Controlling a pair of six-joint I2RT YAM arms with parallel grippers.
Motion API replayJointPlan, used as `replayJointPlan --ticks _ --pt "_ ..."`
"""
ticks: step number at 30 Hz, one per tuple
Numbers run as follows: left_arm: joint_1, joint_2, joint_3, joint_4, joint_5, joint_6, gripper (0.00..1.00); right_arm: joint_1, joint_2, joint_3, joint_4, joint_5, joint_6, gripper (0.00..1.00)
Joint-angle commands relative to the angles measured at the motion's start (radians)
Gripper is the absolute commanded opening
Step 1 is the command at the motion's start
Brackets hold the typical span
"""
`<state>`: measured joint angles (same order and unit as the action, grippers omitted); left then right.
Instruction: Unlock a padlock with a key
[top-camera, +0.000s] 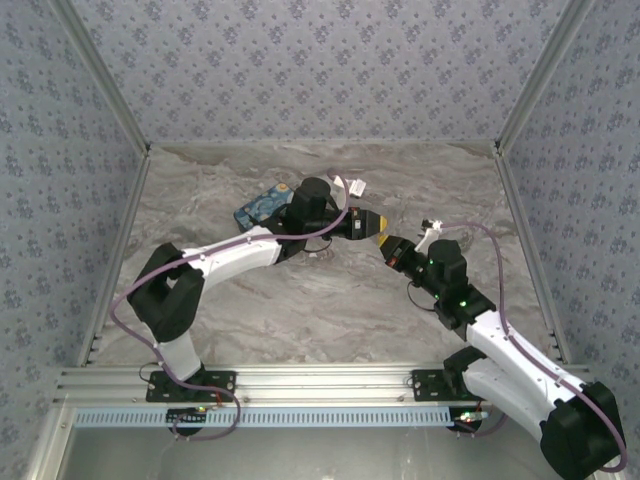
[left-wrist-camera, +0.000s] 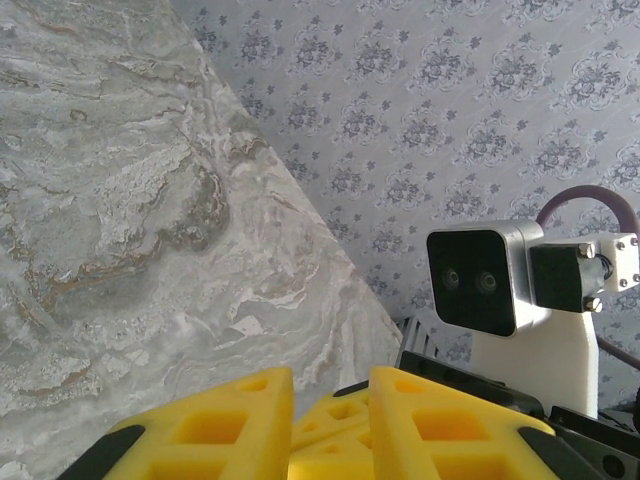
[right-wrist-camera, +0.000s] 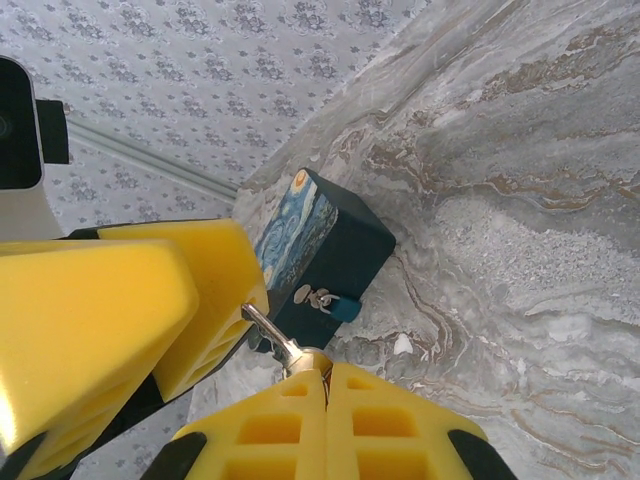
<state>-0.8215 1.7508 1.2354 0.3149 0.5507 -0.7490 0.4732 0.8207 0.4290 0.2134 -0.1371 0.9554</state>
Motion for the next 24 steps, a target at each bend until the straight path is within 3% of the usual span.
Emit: replayJointPlan --ticks 1,8,11,24 --pt "-0.015 0.015 0.030 -0.004 0.020 0.023 0.24 -0.007 0.000 0.037 0.030 0.024 0.021 0.00" --pt "-0.017 0.018 0.034 -0.019 0.014 0.033 0.23 -0.010 0.000 0.043 0.033 0.025 0.026 0.00" --pt "-0.018 0.015 0.033 -0.038 -0.010 0.038 0.35 -0.010 0.000 0.043 0.027 0.025 0.025 0.00" --pt "-0.017 0.000 0.016 -0.034 -0.068 0.033 0.53 -0.012 0.000 0.026 0.004 0.027 0.028 0.00"
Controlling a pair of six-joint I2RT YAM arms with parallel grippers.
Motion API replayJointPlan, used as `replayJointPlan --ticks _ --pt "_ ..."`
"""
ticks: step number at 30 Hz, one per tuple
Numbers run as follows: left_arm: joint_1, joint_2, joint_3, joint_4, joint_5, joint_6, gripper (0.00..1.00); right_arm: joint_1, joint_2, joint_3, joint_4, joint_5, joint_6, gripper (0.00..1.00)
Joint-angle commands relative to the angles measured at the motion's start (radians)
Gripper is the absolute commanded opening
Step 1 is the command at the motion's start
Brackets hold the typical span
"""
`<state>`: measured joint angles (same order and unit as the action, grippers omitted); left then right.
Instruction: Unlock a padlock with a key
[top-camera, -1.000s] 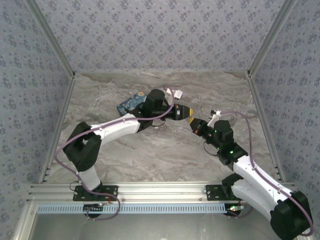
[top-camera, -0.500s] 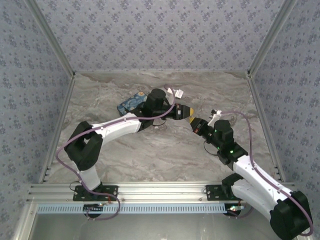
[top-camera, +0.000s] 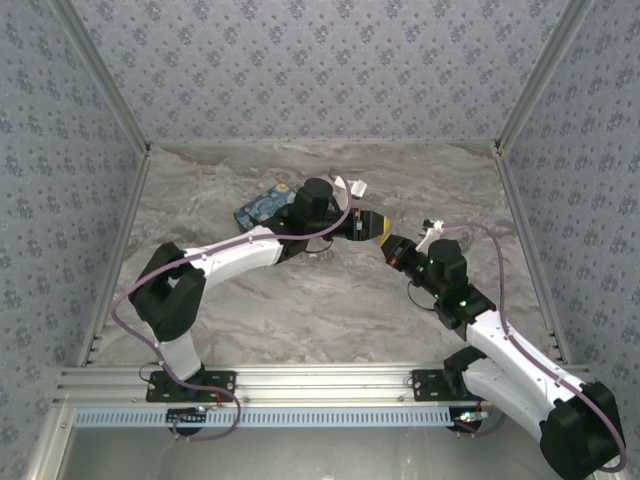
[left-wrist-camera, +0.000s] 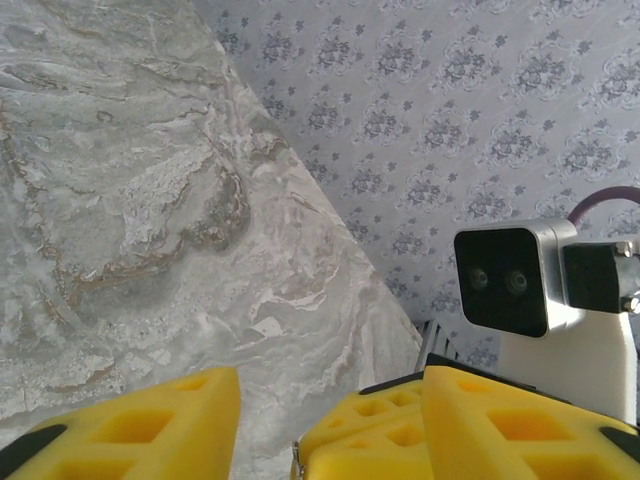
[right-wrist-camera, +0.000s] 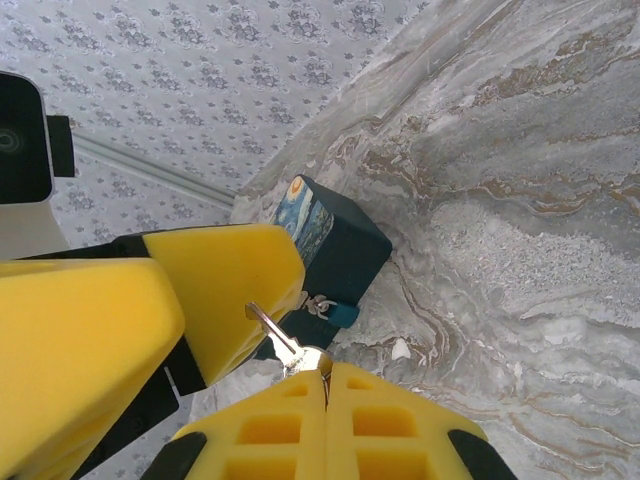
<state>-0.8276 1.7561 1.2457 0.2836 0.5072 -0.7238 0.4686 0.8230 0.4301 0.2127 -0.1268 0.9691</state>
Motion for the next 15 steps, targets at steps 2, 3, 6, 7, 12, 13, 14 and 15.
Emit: replayJointPlan --ticks 2,3,6,7,12,13,14,15 --pt "-0.011 -0.009 0.004 0.001 -0.023 0.013 0.53 -0.006 -0.003 0.022 0.005 0.015 0.014 0.00" --pt "-0.011 -0.008 0.007 0.000 -0.015 0.015 0.53 -0.007 -0.004 0.022 0.006 0.014 0.015 0.00" --pt "-0.011 0.001 0.012 0.008 0.009 0.010 0.51 -0.008 -0.004 0.023 0.017 0.018 0.020 0.00" --pt "-0.010 0.003 0.011 0.013 0.013 0.006 0.51 -0.007 -0.004 0.024 0.020 0.018 0.023 0.00" --pt "-0.011 0.014 0.010 0.023 0.032 -0.005 0.46 -0.009 -0.001 0.033 0.030 0.023 0.028 0.00" --pt "-0.011 0.015 0.011 0.026 0.034 -0.007 0.44 -0.010 -0.001 0.035 0.032 0.021 0.028 0.00" --pt "-0.011 0.017 0.011 0.030 0.039 -0.011 0.43 -0.010 0.002 0.036 0.035 0.024 0.031 0.00" --pt "-0.011 0.019 0.011 0.032 0.041 -0.012 0.42 -0.009 0.004 0.038 0.038 0.024 0.034 0.00"
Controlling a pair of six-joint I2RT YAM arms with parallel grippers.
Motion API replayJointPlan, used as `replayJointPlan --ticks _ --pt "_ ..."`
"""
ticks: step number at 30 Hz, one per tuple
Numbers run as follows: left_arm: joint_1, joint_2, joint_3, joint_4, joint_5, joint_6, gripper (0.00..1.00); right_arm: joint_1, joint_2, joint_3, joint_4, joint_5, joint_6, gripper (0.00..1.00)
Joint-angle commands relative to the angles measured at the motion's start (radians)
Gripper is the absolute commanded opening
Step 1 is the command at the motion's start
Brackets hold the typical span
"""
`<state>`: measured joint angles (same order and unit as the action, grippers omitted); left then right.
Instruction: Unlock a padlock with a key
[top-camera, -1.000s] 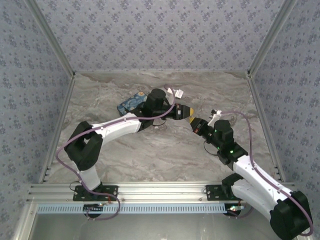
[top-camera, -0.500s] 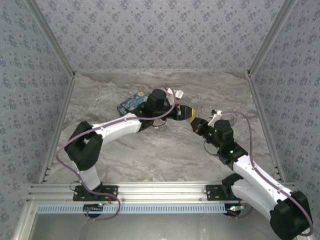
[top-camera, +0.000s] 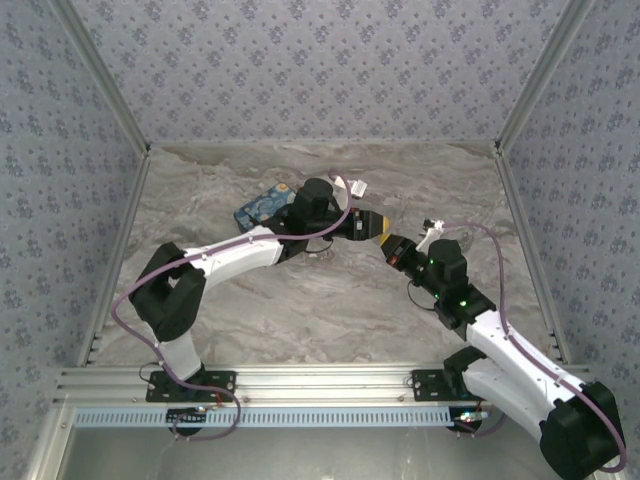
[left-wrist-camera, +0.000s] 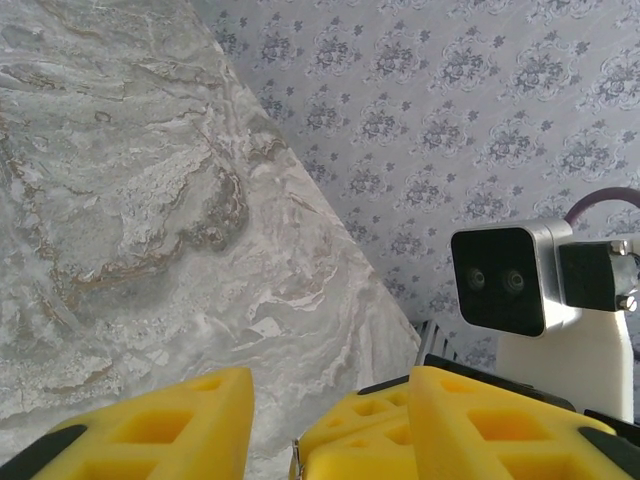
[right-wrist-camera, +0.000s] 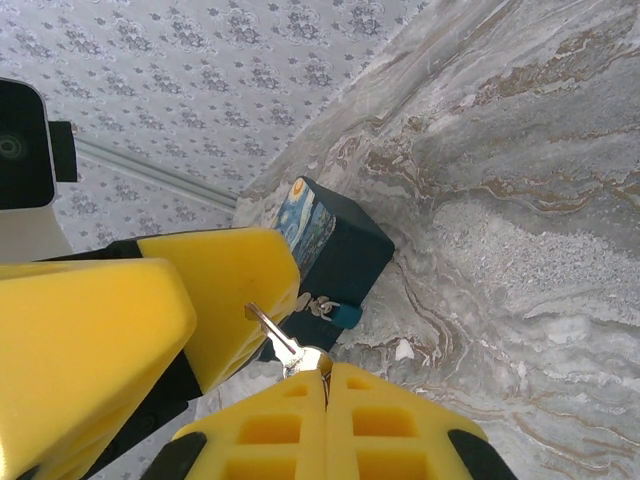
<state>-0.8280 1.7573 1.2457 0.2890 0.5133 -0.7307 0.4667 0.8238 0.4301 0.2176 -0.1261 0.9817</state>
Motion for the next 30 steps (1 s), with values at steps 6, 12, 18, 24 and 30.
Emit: replayJointPlan --ticks 6,12,18,24,30 --pt "-0.011 0.020 0.014 0.030 0.043 -0.006 0.36 -0.007 0.016 0.042 0.052 0.023 0.034 0.00" --pt "-0.011 0.010 0.015 0.022 0.037 0.006 0.17 -0.007 0.030 0.053 0.044 0.014 0.031 0.00" --pt "-0.006 -0.019 0.020 -0.019 0.012 0.046 0.02 -0.013 0.029 0.031 0.041 -0.040 -0.001 0.03" --pt "0.042 -0.075 -0.008 -0.031 0.014 0.071 0.00 -0.090 0.026 0.009 0.051 -0.246 -0.093 0.30" --pt "0.085 -0.126 -0.013 -0.066 0.050 0.108 0.00 -0.235 0.051 -0.025 0.280 -0.536 -0.116 0.51"
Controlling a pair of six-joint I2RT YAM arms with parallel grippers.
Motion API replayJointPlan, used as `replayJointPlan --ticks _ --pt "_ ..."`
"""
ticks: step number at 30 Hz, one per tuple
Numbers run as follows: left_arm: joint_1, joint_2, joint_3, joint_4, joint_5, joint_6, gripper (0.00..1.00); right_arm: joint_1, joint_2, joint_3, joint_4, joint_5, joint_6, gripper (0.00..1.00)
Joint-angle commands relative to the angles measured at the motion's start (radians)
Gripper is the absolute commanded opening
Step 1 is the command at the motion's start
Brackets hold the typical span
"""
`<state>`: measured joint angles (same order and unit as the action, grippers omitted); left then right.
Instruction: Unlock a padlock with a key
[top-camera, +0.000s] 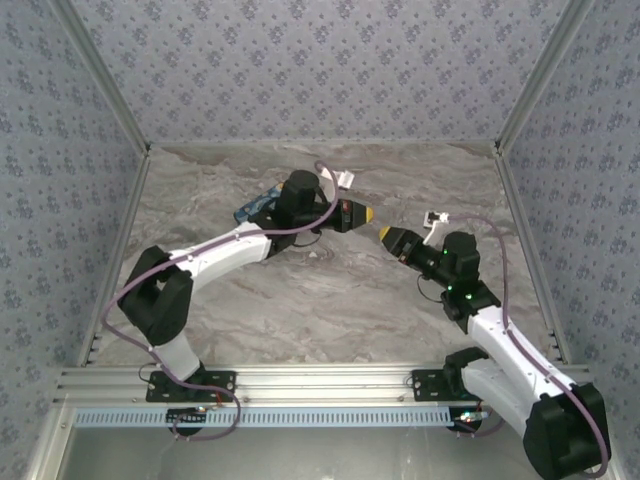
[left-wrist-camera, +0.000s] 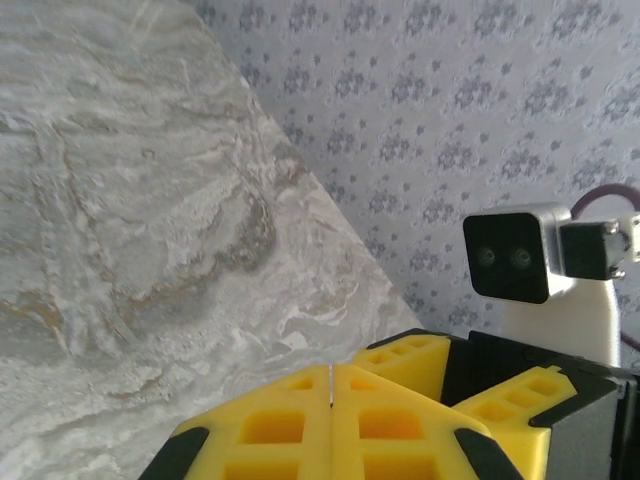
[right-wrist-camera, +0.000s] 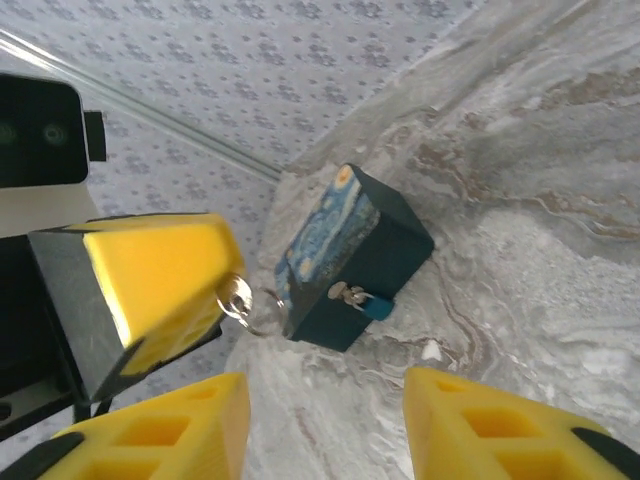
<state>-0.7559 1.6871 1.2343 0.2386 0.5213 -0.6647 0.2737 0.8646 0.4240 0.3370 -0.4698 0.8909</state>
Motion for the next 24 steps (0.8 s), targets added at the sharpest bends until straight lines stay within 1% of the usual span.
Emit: replayJointPlan --ticks 1,4,9,15,24 --pt "0.018 -0.063 0.003 -0.024 0.053 0.050 0.00 -0.057 0.016 -0.016 0.203 -0.231 -0.019 0.53" --pt "0.026 -0.082 0.023 -0.058 0.079 0.080 0.00 -0.071 0.035 0.007 0.306 -0.298 -0.017 0.58" --pt "0.026 -0.097 0.047 -0.057 0.151 0.098 0.00 -0.075 0.067 0.051 0.367 -0.334 -0.037 0.58" --pt "0.026 -0.099 0.047 -0.017 0.181 0.073 0.00 -0.070 0.133 0.091 0.420 -0.355 -0.020 0.53" --pt "0.026 -0.087 0.036 0.046 0.192 0.025 0.00 -0.028 0.184 0.107 0.424 -0.342 -0.033 0.47"
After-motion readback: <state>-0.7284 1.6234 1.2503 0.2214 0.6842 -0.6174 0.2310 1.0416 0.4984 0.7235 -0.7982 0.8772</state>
